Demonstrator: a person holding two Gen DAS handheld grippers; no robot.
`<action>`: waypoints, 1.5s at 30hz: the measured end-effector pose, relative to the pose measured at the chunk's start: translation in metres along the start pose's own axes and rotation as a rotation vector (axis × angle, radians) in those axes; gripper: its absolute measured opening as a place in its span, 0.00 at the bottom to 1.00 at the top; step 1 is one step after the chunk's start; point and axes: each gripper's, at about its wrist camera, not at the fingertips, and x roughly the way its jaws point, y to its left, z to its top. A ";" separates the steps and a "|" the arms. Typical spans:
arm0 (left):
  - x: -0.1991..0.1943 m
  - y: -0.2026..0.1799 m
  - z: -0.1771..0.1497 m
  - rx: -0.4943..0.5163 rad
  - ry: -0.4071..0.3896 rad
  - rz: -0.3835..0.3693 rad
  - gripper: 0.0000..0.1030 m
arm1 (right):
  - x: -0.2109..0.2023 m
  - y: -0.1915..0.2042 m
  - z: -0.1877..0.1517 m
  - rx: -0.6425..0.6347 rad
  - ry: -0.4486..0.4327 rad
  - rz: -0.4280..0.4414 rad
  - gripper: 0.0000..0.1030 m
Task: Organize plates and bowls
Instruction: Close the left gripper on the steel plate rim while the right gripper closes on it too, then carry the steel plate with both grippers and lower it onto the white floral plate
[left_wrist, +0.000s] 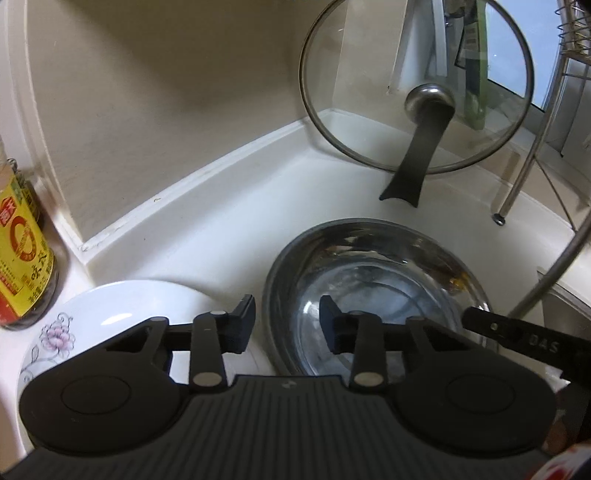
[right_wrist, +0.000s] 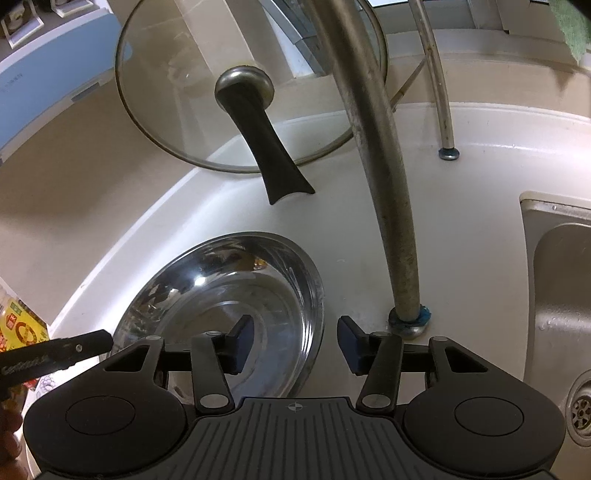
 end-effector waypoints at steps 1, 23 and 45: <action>0.003 0.001 0.001 0.005 0.005 -0.003 0.29 | 0.001 0.000 0.000 0.001 -0.002 -0.003 0.44; 0.042 0.004 0.006 0.051 0.086 0.009 0.11 | 0.012 -0.002 -0.002 0.009 -0.035 -0.083 0.08; 0.007 0.011 0.005 -0.001 0.006 0.002 0.09 | -0.008 0.008 0.001 -0.073 -0.085 -0.040 0.08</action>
